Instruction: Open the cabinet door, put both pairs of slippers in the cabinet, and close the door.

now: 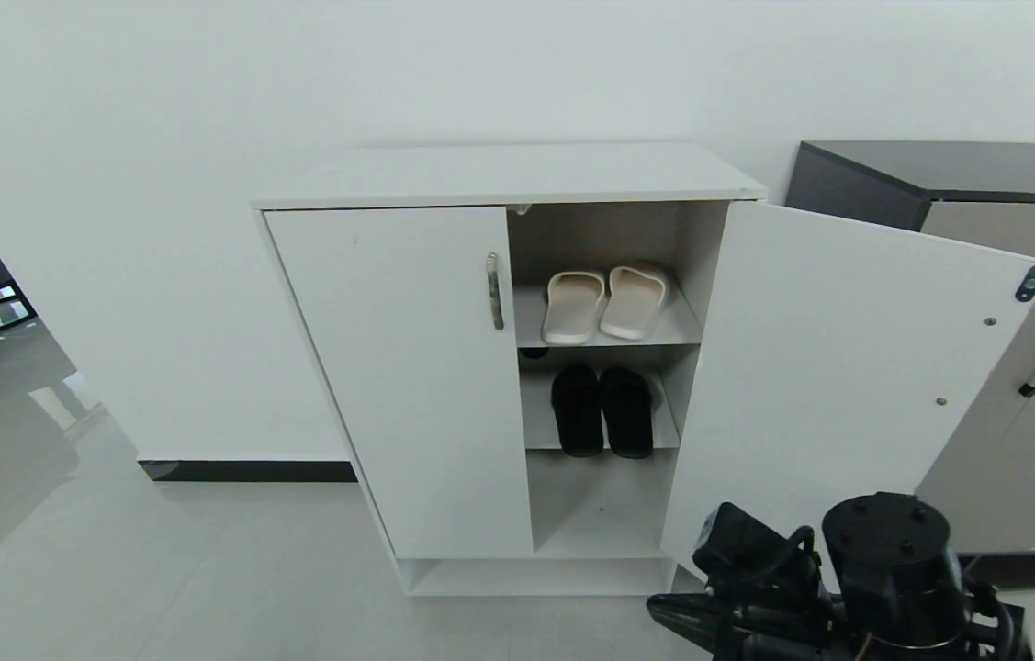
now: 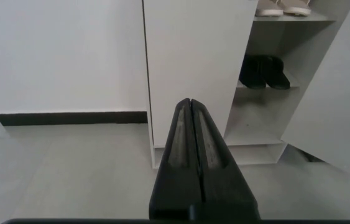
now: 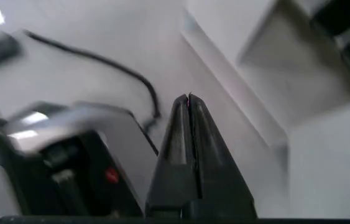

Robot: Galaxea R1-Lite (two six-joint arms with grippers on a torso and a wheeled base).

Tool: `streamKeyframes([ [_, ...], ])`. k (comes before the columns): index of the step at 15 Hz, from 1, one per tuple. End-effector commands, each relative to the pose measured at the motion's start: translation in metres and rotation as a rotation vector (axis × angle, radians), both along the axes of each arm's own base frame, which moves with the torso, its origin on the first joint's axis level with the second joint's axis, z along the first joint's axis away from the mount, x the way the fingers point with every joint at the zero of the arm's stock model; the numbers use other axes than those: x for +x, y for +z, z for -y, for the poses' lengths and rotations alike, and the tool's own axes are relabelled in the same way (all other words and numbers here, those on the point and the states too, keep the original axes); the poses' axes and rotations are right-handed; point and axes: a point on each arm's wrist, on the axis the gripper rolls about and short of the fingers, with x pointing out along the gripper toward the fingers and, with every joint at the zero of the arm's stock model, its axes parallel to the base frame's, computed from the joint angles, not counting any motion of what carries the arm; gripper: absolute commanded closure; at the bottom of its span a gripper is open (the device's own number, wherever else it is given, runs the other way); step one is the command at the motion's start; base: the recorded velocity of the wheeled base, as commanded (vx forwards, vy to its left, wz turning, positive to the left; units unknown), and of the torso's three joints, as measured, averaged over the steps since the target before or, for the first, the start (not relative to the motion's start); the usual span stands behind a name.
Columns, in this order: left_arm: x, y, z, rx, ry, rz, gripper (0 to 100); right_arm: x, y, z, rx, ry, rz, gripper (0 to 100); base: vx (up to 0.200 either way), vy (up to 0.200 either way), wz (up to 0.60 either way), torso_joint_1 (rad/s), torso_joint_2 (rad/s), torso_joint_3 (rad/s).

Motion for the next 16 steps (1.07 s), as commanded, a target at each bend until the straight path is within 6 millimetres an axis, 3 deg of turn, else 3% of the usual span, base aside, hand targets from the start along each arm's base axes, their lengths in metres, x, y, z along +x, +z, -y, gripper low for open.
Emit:
streamKeyframes([
  [1, 0.0, 0.0, 0.0, 0.0, -0.001, -0.001, 100, -0.007, 0.006, 0.011, 0.105, 0.07, 0.044, 100, 0.0, 0.0, 0.0, 0.0, 0.0, 0.0],
  [6, 0.0, 0.0, 0.0, 0.0, -0.001, -0.001, 100, -0.004, -0.004, 0.009, 0.097, 0.078, 0.07, 100, 0.0, 0.0, 0.0, 0.033, -0.08, -0.055],
  [16, 0.0, 0.0, 0.0, -0.002, -0.001, 0.0, 100, -0.002, -0.016, 0.004, 0.063, 0.083, 0.037, 100, 0.0, 0.0, 0.0, 0.195, -0.46, -0.273],
])
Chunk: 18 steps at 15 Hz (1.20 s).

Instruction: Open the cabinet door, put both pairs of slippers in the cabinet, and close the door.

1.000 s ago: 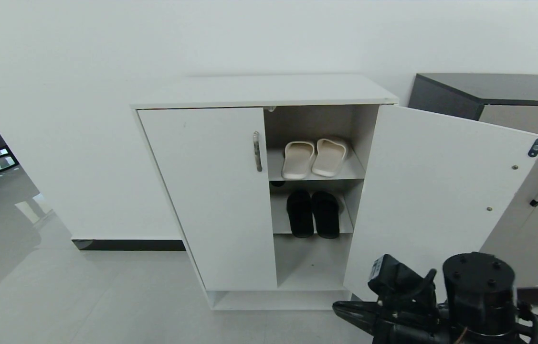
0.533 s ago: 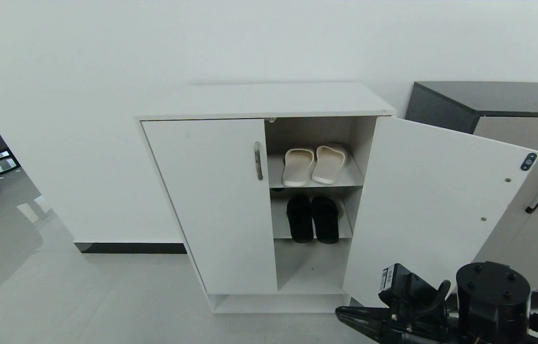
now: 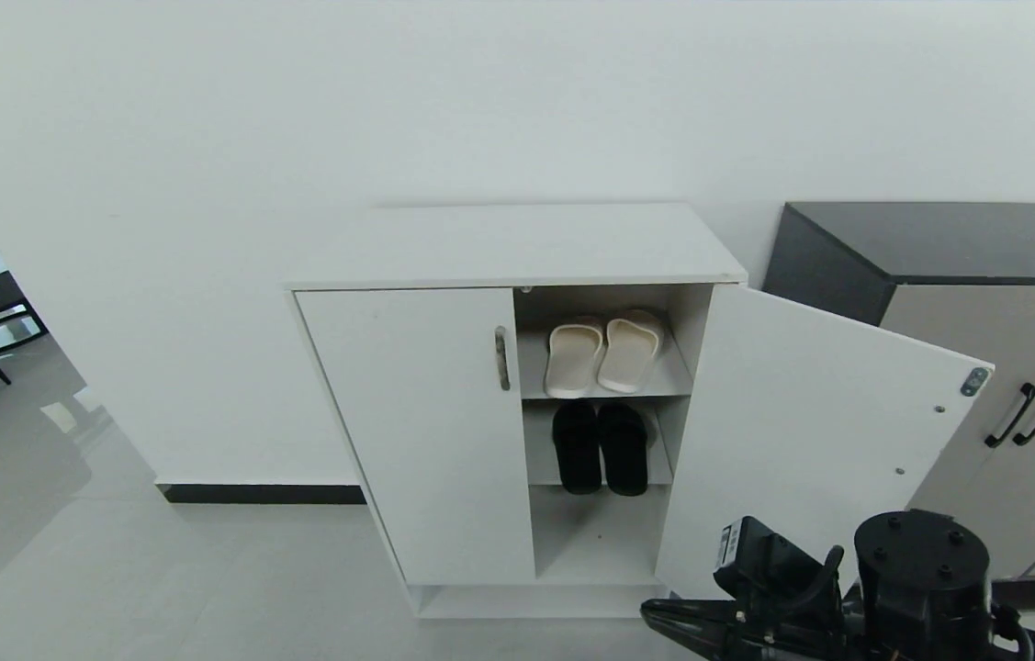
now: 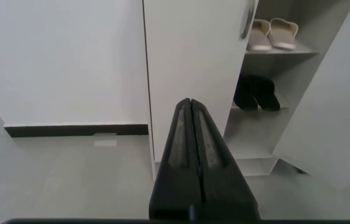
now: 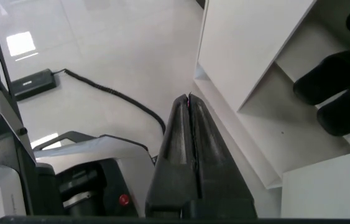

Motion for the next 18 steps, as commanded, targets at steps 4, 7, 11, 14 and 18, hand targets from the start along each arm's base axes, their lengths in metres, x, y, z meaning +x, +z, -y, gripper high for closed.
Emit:
streamKeyframes([
  [4, 0.0001, 0.0, 0.0, 0.0, 0.0, -0.001, 100, 0.0003, -0.0046, -0.0012, -0.022, 0.009, 0.004, 100, 0.0, 0.0, 0.0, 0.235, -0.51, -0.283],
  [7, 0.0001, 0.0, 0.0, 0.0, 0.0, -0.001, 100, 0.0005, -0.0064, -0.0019, -0.032, 0.014, 0.01, 100, 0.0, 0.0, 0.0, 0.259, -0.55, -0.299],
  [11, 0.0001, 0.0, 0.0, 0.0, 0.0, -0.001, 100, -0.0002, -0.0071, -0.0012, -0.047, 0.023, 0.029, 100, 0.0, 0.0, 0.0, 0.267, -0.57, -0.309],
  [14, 0.0001, 0.0, 0.0, 0.001, 0.0, -0.001, 100, -0.0005, -0.0074, -0.001, -0.048, 0.024, 0.028, 100, 0.0, 0.0, 0.0, 0.281, -0.59, -0.315],
  [18, 0.0001, 0.0, 0.0, 0.001, 0.0, -0.001, 100, -0.0018, -0.0077, 0.0005, -0.045, 0.024, 0.032, 100, 0.0, 0.0, 0.0, 0.211, -0.43, -0.227],
])
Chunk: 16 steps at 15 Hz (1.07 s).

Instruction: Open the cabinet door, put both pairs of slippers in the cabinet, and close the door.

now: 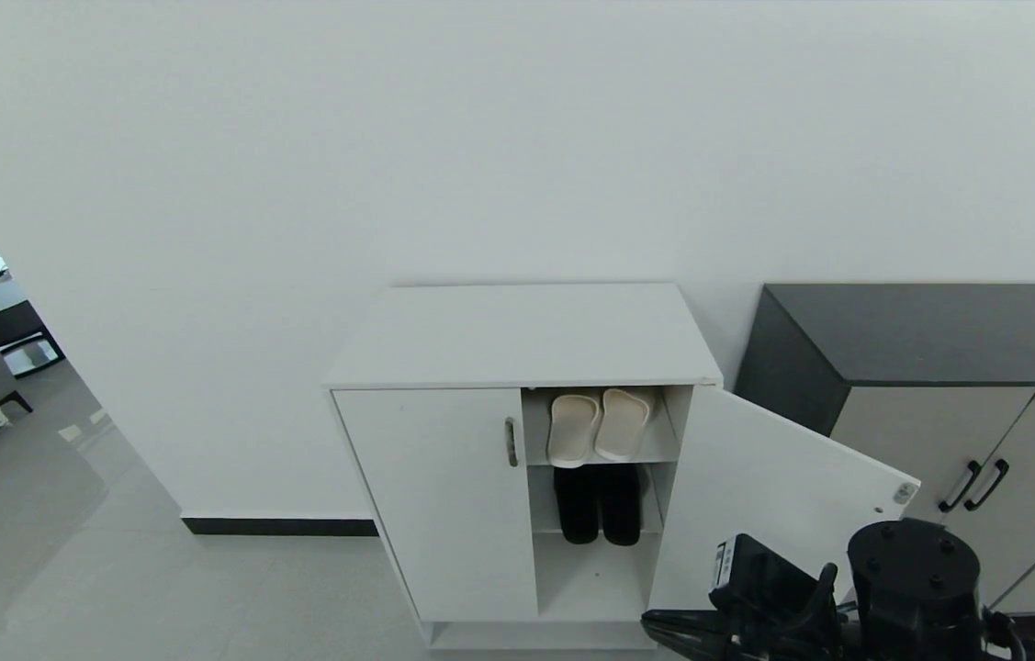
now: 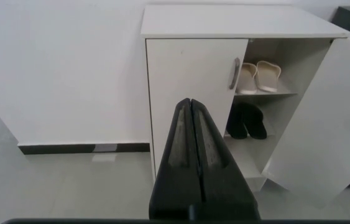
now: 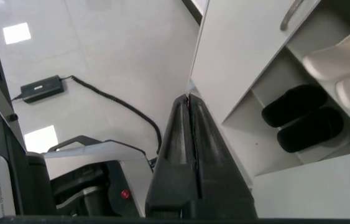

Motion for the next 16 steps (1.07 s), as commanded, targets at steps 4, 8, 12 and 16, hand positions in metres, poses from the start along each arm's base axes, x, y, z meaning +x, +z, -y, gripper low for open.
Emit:
streamKeyframes([
  [4, 0.0, 0.0, 0.0, 0.0, 0.0, -0.001, 100, -0.002, -0.002, 0.001, -0.008, 0.004, -0.008, 100, 0.0, 0.0, 0.0, 0.187, -0.37, -0.19],
  [8, 0.0, 0.0, 0.0, 0.0, 0.0, -0.001, 100, -0.01, -0.007, 0.009, 0.0, 0.044, -0.003, 100, 0.0, 0.0, 0.0, 0.161, -0.34, -0.167],
  [12, 0.0, 0.0, 0.0, 0.0, 0.0, -0.001, 100, -0.009, -0.026, 0.018, -0.068, 0.057, 0.127, 100, 0.0, 0.0, 0.0, 0.012, -0.02, -0.009],
  [16, 0.0, 0.0, 0.0, 0.004, -0.003, 0.001, 100, 0.011, -0.001, -0.034, -0.007, -0.304, 0.065, 100, 0.0, 0.0, 0.0, 0.0, 0.0, 0.0],
])
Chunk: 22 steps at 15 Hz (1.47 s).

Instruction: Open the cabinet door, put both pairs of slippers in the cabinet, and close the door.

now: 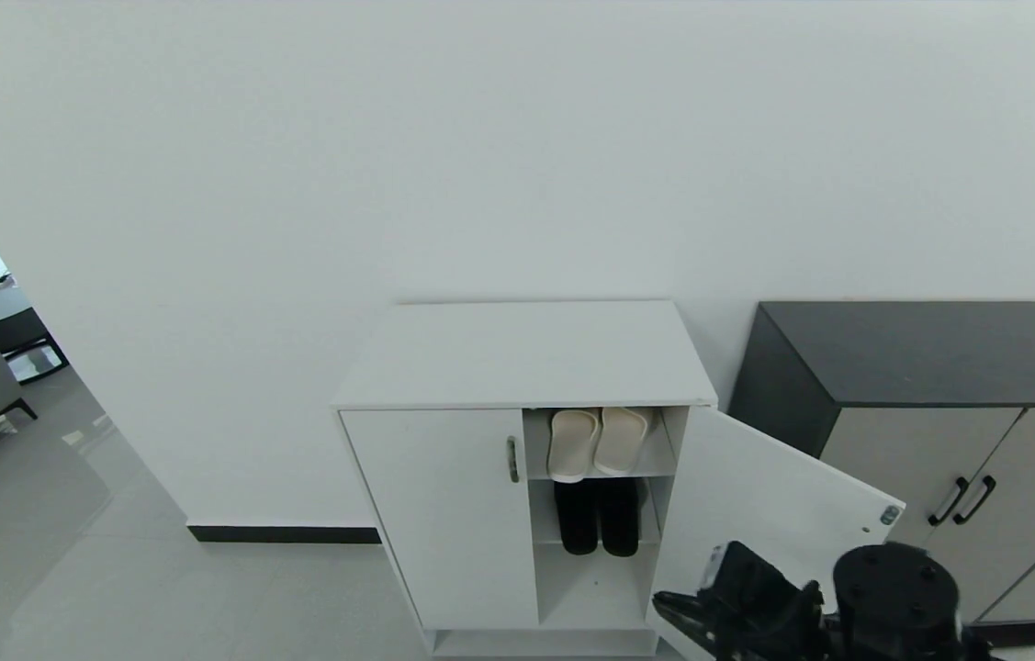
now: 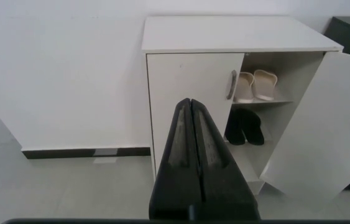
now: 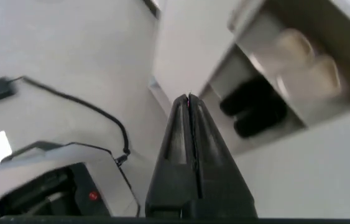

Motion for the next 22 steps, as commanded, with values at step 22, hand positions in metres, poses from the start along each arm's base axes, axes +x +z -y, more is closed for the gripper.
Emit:
streamKeyframes([
  [22, 0.0, 0.0, 0.0, -0.002, -0.001, -0.002, 100, 0.136, 0.038, 0.087, 0.0, -0.754, -0.116, 100, -0.109, 0.0, 0.0, 0.002, 0.0, 0.001],
])
